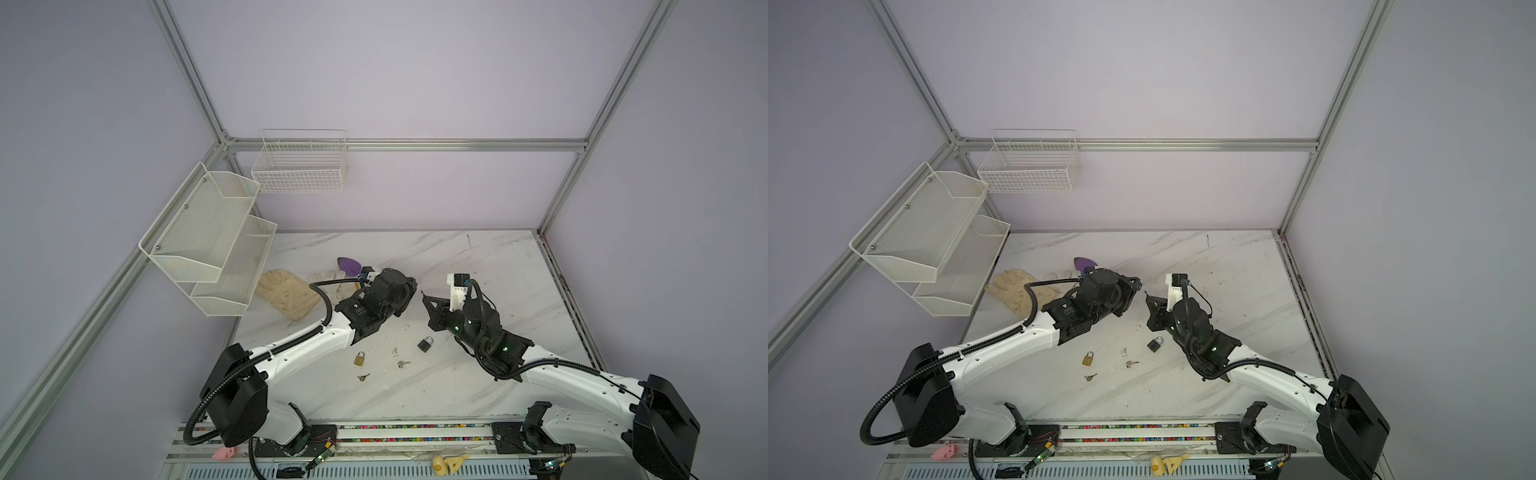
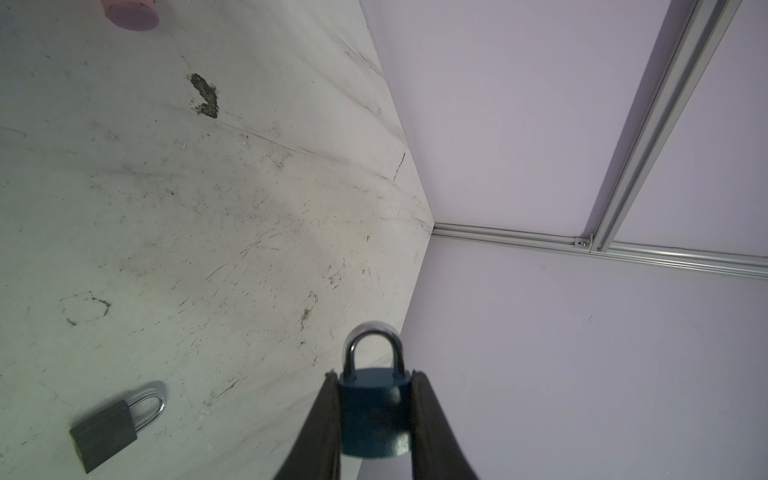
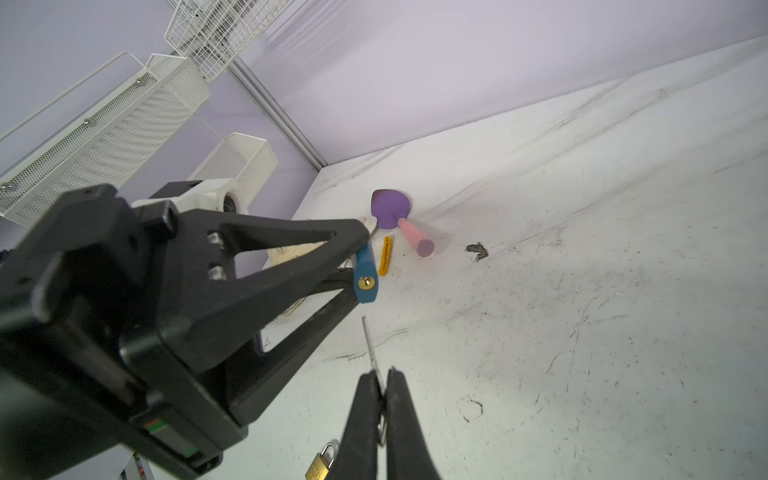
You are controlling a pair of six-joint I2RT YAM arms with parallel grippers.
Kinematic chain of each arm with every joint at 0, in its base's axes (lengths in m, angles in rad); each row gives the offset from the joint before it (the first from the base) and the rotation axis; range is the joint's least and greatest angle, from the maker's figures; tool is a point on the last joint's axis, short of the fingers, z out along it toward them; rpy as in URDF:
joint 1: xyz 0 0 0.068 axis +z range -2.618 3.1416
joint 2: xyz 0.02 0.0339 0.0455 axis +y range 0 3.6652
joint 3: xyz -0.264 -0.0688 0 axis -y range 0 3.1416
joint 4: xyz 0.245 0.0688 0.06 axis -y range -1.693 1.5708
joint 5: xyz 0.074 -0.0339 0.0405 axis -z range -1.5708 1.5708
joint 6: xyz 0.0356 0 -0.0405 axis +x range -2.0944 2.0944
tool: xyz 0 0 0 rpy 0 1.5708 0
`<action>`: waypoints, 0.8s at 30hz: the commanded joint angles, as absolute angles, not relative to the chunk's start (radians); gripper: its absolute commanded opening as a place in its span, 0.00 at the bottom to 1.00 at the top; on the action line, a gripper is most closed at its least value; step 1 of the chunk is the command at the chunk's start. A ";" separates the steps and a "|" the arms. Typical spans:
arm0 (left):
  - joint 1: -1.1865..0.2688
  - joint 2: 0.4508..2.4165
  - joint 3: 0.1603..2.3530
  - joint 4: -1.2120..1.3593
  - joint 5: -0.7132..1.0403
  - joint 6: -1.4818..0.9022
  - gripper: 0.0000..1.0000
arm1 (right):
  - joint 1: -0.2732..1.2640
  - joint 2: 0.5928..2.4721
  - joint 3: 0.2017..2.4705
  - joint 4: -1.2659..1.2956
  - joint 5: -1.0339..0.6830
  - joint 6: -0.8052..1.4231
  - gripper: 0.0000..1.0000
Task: Unlock with the key
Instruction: 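Bring the key in the right gripper to the blue padlock's keyhole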
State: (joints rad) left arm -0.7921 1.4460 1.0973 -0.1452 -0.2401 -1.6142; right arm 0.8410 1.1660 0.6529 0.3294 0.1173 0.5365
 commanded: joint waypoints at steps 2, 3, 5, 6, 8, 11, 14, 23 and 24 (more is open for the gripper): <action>-0.789 1.425 1.066 -0.103 -0.254 -1.619 0.00 | 0.847 1.188 0.692 0.359 0.147 0.502 0.00; -0.789 1.424 1.066 -0.104 -0.251 -1.619 0.00 | 0.846 1.193 0.699 0.350 0.147 0.499 0.00; -0.789 1.425 1.064 -0.101 -0.252 -1.615 0.00 | 0.845 1.205 0.715 0.319 0.161 0.502 0.00; -0.789 1.423 1.063 -0.096 -0.254 -1.609 0.00 | 0.845 1.206 0.718 0.317 0.163 0.502 0.00; -0.789 1.425 1.070 -0.102 -0.255 -1.590 0.00 | 0.846 1.198 0.714 0.338 0.148 0.502 0.00; -0.788 1.425 1.078 -0.116 -0.256 -1.580 0.00 | 0.846 1.215 0.737 0.328 0.136 0.502 0.00; -0.789 1.425 1.085 -0.114 -0.255 -1.566 0.00 | 0.846 1.228 0.746 0.323 0.130 0.499 0.00; -0.788 1.423 1.083 -0.106 -0.255 -1.548 0.00 | 0.846 1.242 0.752 0.322 0.121 0.514 0.00; -0.788 1.422 1.083 -0.102 -0.255 -1.546 0.00 | 0.845 1.242 0.752 0.324 0.121 0.514 0.00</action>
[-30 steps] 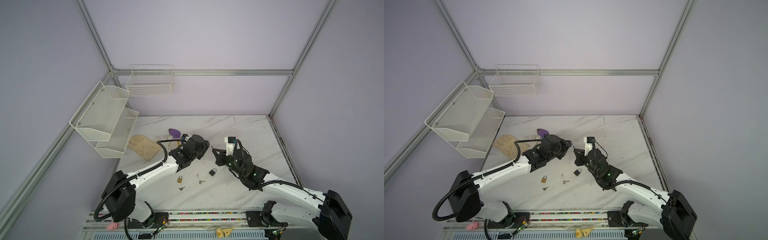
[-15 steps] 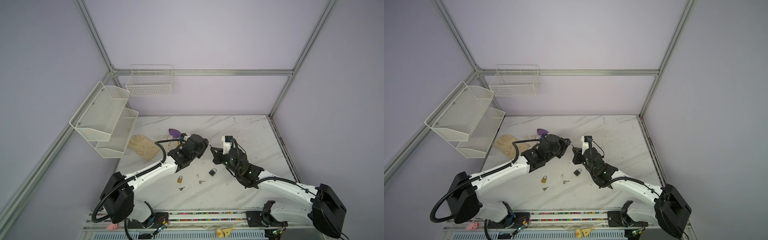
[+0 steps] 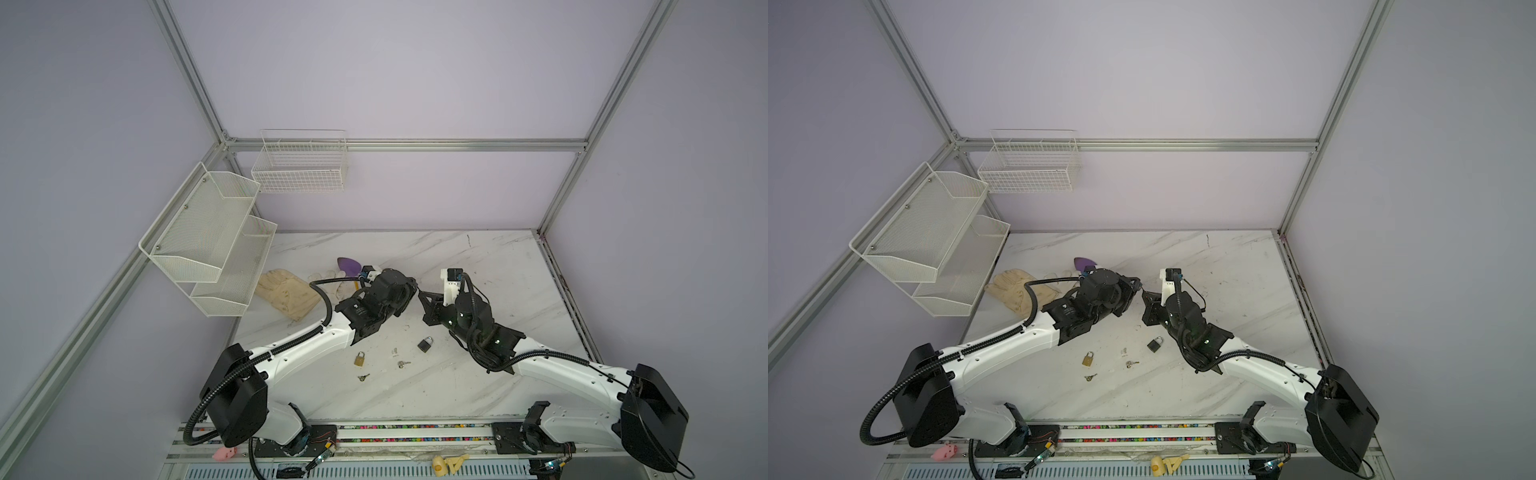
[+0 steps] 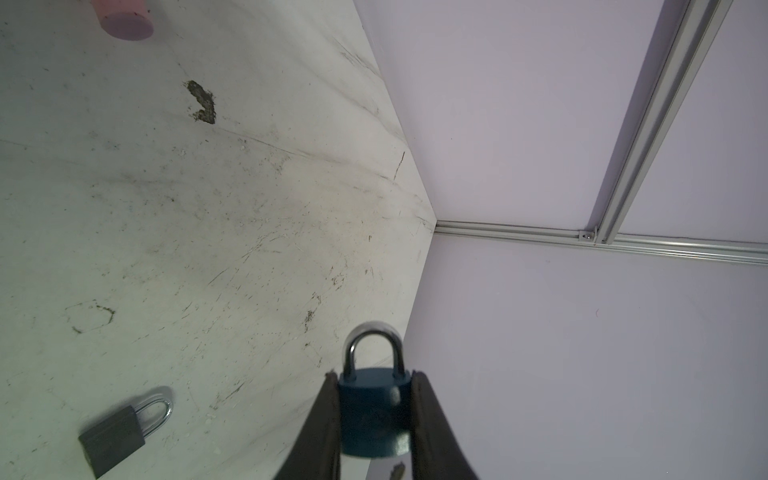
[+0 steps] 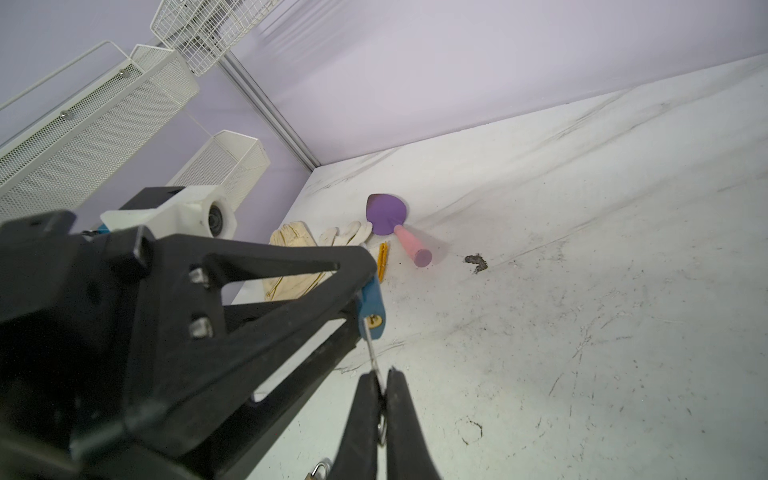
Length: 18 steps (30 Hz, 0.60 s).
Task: Unlock with the key
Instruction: 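Bring the key in the right gripper to the blue padlock's keyhole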
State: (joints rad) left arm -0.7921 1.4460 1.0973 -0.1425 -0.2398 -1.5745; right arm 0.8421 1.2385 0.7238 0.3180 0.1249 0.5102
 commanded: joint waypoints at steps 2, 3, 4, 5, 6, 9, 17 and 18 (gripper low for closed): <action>-0.789 1.424 1.085 -0.100 -0.252 -1.544 0.00 | 0.845 1.249 0.757 0.321 0.115 0.514 0.00; -0.790 1.425 1.085 -0.099 -0.253 -1.545 0.00 | 0.845 1.252 0.761 0.315 0.115 0.514 0.00; -0.789 1.425 1.085 -0.096 -0.251 -1.543 0.00 | 0.845 1.253 0.763 0.314 0.119 0.514 0.00; -0.789 1.428 1.088 -0.095 -0.249 -1.542 0.00 | 0.844 1.251 0.762 0.314 0.122 0.515 0.00; -0.789 1.427 1.088 -0.095 -0.245 -1.540 0.00 | 0.845 1.252 0.763 0.314 0.125 0.516 0.00; -0.789 1.425 1.083 -0.094 -0.242 -1.541 0.00 | 0.844 1.258 0.766 0.307 0.124 0.523 0.00; -0.789 1.423 1.075 -0.088 -0.245 -1.539 0.00 | 0.843 1.249 0.761 0.305 0.128 0.537 0.00; -0.789 1.423 1.075 -0.087 -0.246 -1.539 0.00 | 0.843 1.248 0.762 0.304 0.128 0.537 0.00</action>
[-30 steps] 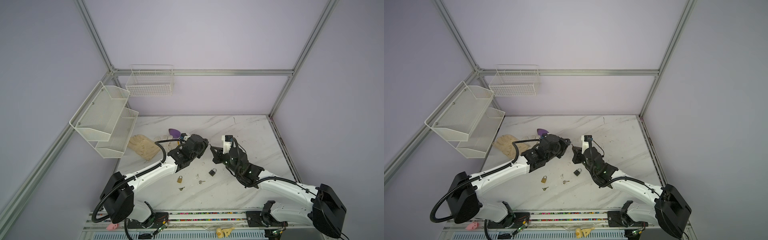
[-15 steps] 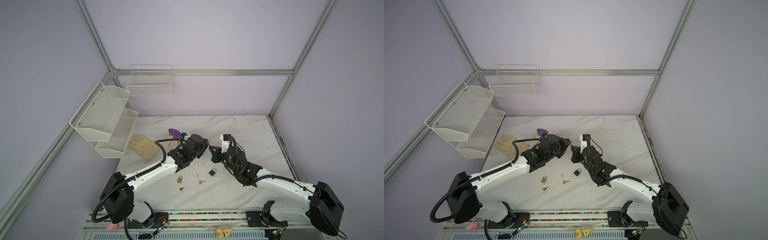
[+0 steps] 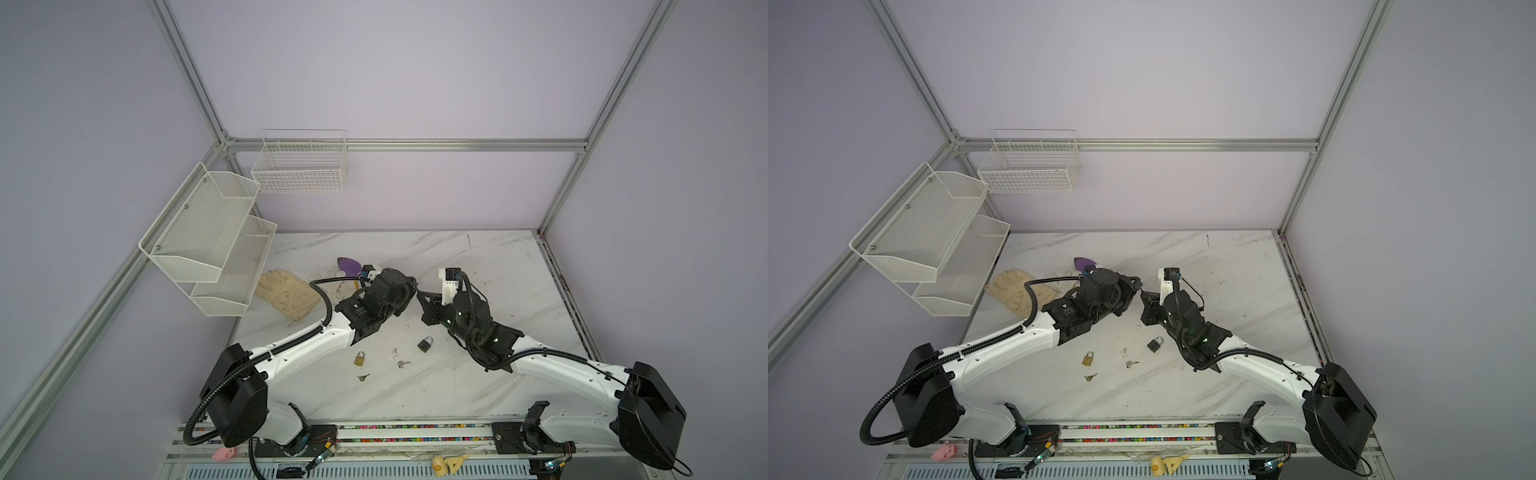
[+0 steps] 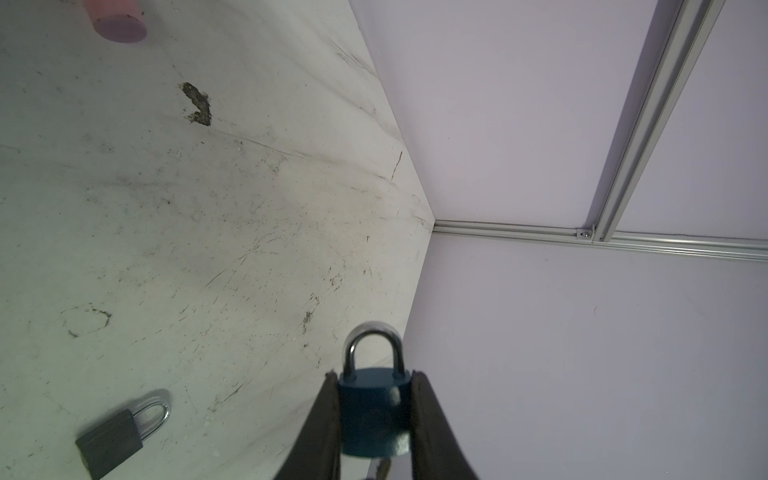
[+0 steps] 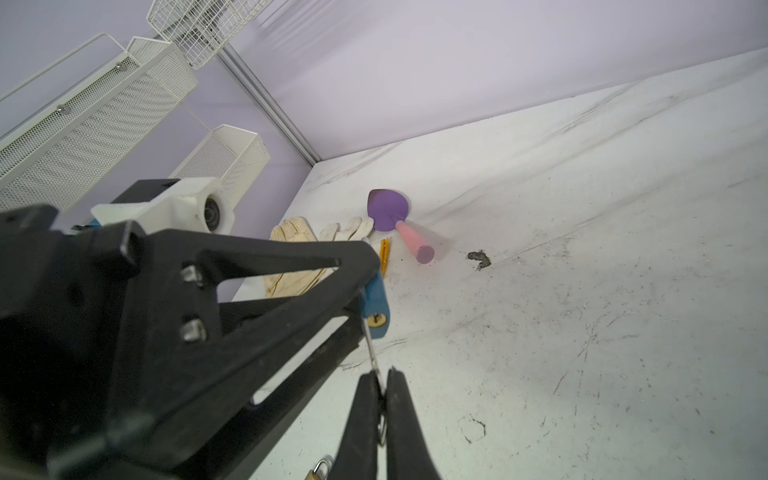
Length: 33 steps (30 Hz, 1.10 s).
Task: Unlock with the key
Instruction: 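Bring the key in the right gripper to the blue padlock's keyhole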
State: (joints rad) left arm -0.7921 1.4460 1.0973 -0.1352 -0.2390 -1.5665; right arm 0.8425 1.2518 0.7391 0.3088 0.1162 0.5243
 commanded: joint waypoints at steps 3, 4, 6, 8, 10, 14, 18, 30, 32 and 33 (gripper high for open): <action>-0.789 1.423 1.073 -0.083 -0.252 -1.537 0.00 | 0.843 1.241 0.753 0.304 0.128 0.538 0.00; -0.787 1.422 1.074 -0.082 -0.255 -1.534 0.00 | 0.844 1.237 0.750 0.304 0.130 0.538 0.00; -0.787 1.422 1.074 -0.087 -0.259 -1.534 0.00 | 0.843 1.234 0.749 0.300 0.131 0.538 0.00; -0.786 1.423 1.073 -0.087 -0.262 -1.534 0.00 | 0.843 1.228 0.745 0.298 0.136 0.538 0.00; -0.787 1.422 1.073 -0.089 -0.263 -1.531 0.00 | 0.843 1.226 0.744 0.296 0.135 0.538 0.00; -0.787 1.423 1.071 -0.089 -0.264 -1.531 0.00 | 0.842 1.225 0.741 0.295 0.135 0.541 0.00; -0.786 1.423 1.071 -0.084 -0.254 -1.531 0.00 | 0.842 1.238 0.754 0.295 0.124 0.537 0.00; -0.783 1.385 1.066 -0.084 -0.257 -1.522 0.00 | 0.836 1.233 0.748 0.295 0.126 0.546 0.00; -0.783 1.392 1.068 -0.082 -0.249 -1.523 0.00 | 0.836 1.233 0.756 0.295 0.124 0.546 0.00; -0.782 1.395 1.070 -0.083 -0.246 -1.521 0.00 | 0.836 1.231 0.758 0.295 0.123 0.546 0.00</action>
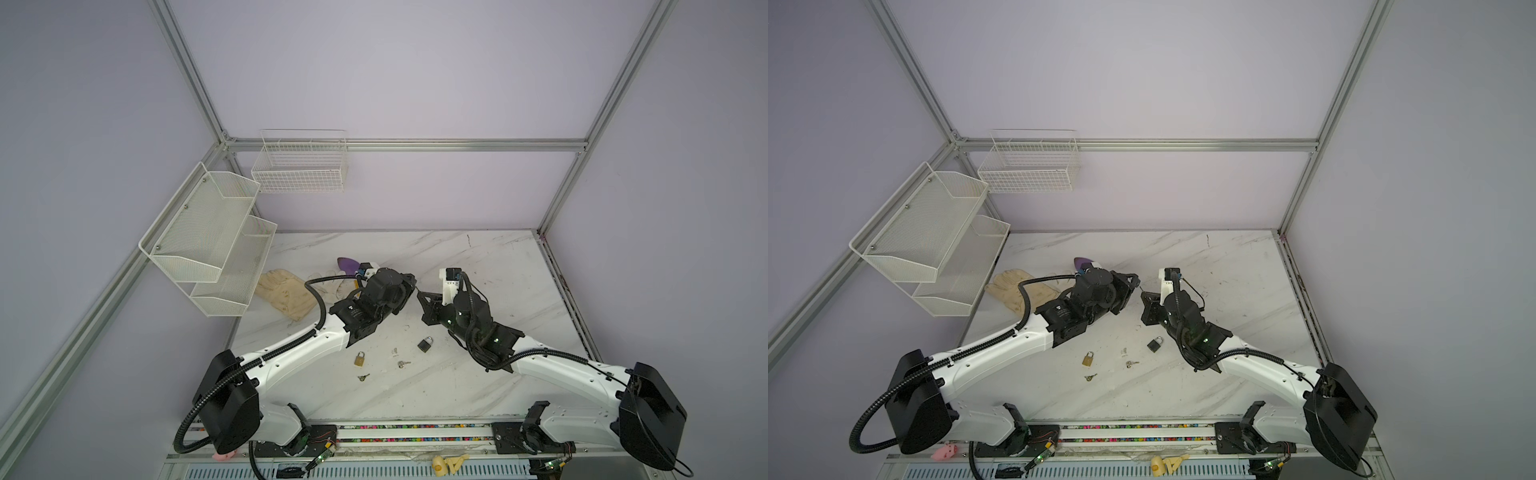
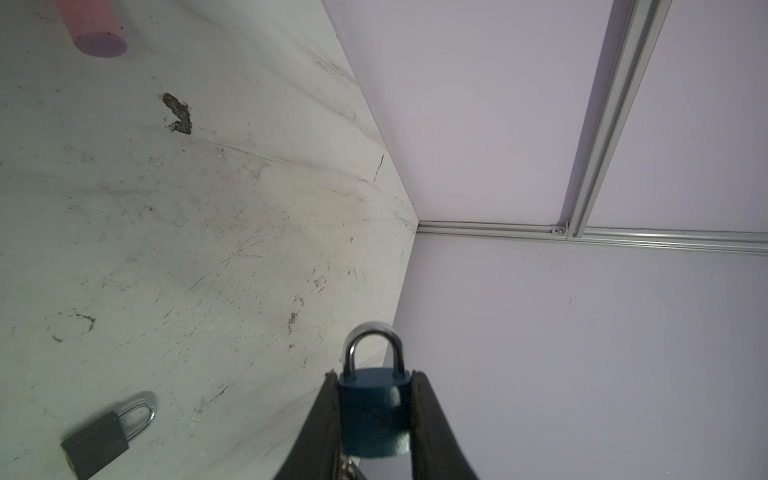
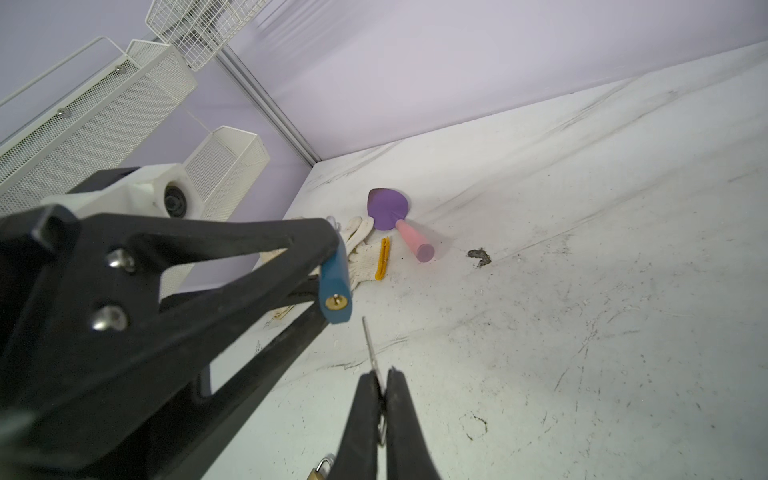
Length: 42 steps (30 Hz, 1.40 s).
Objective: Unlock with the key
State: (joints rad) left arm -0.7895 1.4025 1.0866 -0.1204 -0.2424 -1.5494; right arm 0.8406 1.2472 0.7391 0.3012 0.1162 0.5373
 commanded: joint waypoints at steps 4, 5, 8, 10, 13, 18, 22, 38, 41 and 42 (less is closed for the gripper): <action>-0.783 1.400 1.071 -0.086 -0.242 -1.518 0.00 | 0.834 1.223 0.768 0.295 0.116 0.543 0.00; -0.783 1.400 1.073 -0.085 -0.241 -1.515 0.00 | 0.833 1.225 0.770 0.292 0.116 0.544 0.00; -0.782 1.400 1.080 -0.093 -0.240 -1.495 0.00 | 0.825 1.218 0.770 0.291 0.108 0.552 0.00; -0.782 1.401 1.080 -0.103 -0.246 -1.493 0.00 | 0.823 1.209 0.773 0.290 0.104 0.554 0.00; -0.783 1.401 1.081 -0.091 -0.235 -1.484 0.00 | 0.811 1.213 0.776 0.287 0.080 0.559 0.00; -0.782 1.404 1.089 -0.092 -0.232 -1.478 0.00 | 0.801 1.223 0.783 0.288 0.043 0.571 0.00; -0.782 1.441 1.104 -0.088 -0.228 -1.471 0.00 | 0.801 1.231 0.787 0.290 0.028 0.572 0.00; -0.783 1.423 1.090 -0.075 -0.269 -1.480 0.00 | 0.778 1.206 0.743 0.280 0.025 0.611 0.00; -0.782 1.378 1.083 -0.067 -0.278 -1.479 0.00 | 0.771 1.213 0.737 0.280 0.013 0.620 0.00; -0.782 1.375 1.083 -0.067 -0.280 -1.479 0.00 | 0.772 1.218 0.740 0.281 0.007 0.618 0.00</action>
State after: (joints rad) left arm -0.7864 1.4403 1.0866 -0.1196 -0.2462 -1.4986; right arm 0.7784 1.2266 0.7513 0.2932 0.0227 0.5983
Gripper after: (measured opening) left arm 0.229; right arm 0.066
